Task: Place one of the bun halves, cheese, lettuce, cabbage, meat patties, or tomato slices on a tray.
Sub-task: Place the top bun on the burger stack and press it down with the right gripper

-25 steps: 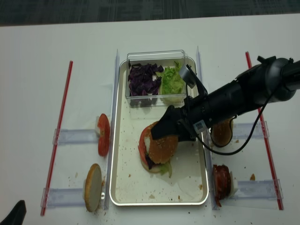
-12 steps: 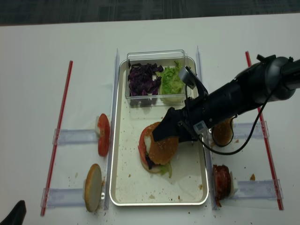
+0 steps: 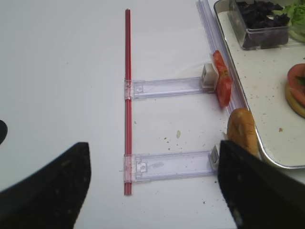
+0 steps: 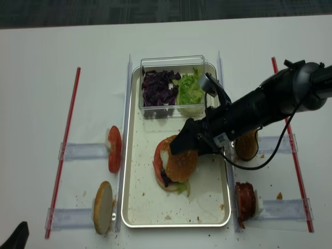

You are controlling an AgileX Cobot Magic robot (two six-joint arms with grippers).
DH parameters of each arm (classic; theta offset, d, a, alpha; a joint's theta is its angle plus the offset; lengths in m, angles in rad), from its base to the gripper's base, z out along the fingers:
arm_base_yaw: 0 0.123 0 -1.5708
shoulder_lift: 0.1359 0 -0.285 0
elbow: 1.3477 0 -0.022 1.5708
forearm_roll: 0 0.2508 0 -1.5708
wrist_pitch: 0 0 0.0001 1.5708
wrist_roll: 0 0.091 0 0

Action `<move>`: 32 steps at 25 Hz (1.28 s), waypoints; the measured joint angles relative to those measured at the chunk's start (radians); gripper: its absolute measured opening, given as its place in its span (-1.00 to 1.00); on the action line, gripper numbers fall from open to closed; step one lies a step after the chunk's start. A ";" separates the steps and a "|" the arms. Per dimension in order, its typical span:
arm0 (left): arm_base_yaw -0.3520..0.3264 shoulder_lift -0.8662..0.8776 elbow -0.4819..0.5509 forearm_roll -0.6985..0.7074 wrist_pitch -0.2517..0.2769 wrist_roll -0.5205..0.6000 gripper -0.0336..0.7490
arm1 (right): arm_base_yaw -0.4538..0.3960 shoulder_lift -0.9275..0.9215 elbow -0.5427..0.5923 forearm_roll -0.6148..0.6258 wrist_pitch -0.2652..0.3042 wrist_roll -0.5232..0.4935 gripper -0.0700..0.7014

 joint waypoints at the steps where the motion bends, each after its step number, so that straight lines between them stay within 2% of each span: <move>1: 0.000 0.000 0.000 0.000 0.000 0.000 0.39 | 0.000 0.000 0.000 0.000 -0.004 0.000 0.97; 7: 0.000 0.000 0.000 0.000 0.000 0.000 0.39 | 0.000 0.000 -0.007 -0.015 -0.020 0.000 0.97; 17: 0.000 0.000 0.000 0.000 0.000 0.000 0.39 | 0.000 0.000 -0.073 -0.133 -0.060 0.096 0.97; 28: 0.000 0.000 0.000 0.000 0.000 0.000 0.39 | 0.000 0.000 -0.098 -0.159 -0.064 0.112 0.97; 32: 0.000 0.000 0.000 0.000 0.000 0.000 0.39 | 0.000 0.000 -0.128 -0.205 -0.059 0.154 0.97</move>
